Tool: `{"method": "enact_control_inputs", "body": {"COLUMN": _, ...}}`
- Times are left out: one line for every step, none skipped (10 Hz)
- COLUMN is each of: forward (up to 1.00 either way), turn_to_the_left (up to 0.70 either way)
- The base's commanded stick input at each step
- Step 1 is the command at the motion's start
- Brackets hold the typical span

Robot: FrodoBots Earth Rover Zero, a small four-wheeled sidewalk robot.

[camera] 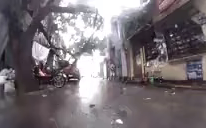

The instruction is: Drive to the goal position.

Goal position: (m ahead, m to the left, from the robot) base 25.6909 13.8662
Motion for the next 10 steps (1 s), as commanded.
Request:
{"method": "enact_control_inputs", "body": {"forward": 0.99, "turn_to_the_left": 0.36}}
{"method": "enact_control_inputs", "body": {"forward": 0.99, "turn_to_the_left": 0.0}}
{"method": "enact_control_inputs", "body": {"forward": 0.99, "turn_to_the_left": 0.0}}
{"method": "enact_control_inputs", "body": {"forward": 0.99, "turn_to_the_left": 0.0}}
{"method": "enact_control_inputs", "body": {"forward": 0.99, "turn_to_the_left": 0.0}}
{"method": "enact_control_inputs", "body": {"forward": 0.99, "turn_to_the_left": 0.0}}
{"method": "enact_control_inputs", "body": {"forward": 0.99, "turn_to_the_left": 0.0}}
{"method": "enact_control_inputs", "body": {"forward": 0.99, "turn_to_the_left": 0.0}}
{"method": "enact_control_inputs", "body": {"forward": 0.99, "turn_to_the_left": 0.0}}
{"method": "enact_control_inputs", "body": {"forward": 0.99, "turn_to_the_left": 0.0}}
